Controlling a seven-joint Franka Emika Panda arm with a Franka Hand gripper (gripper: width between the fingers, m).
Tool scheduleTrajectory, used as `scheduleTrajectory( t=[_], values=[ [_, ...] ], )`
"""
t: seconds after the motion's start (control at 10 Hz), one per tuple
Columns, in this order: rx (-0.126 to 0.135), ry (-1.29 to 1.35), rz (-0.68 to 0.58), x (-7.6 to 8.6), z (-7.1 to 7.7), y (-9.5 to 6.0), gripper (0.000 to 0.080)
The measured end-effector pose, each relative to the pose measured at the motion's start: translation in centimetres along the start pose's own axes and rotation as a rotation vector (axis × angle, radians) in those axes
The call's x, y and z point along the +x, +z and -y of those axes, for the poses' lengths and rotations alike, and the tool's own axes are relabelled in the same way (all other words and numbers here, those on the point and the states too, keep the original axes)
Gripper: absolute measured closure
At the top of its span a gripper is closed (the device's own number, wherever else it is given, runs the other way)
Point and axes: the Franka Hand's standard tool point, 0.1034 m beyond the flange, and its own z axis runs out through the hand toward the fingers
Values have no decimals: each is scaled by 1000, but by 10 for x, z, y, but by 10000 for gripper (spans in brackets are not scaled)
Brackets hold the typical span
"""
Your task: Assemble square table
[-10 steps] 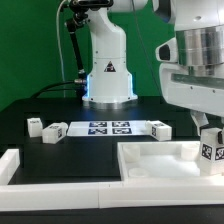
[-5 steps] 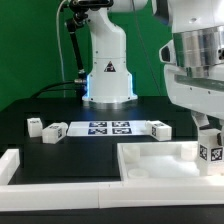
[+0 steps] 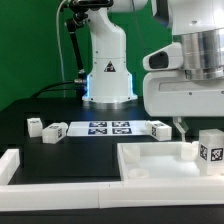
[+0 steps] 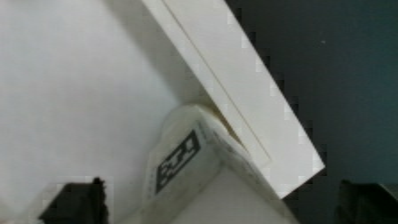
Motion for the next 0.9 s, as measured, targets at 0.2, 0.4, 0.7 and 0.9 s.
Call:
scheduleTrajectory(
  t=[0.2,0.4,0.7,0.9],
  values=[
    [-41,-310,-21,3,-1,-3,150],
    [-42,-592,-69,11,-4,-1,150],
    [-34,-576,-100,8,-6,5,274],
    [-24,-449,-100,8,-5,5,411]
  ],
)
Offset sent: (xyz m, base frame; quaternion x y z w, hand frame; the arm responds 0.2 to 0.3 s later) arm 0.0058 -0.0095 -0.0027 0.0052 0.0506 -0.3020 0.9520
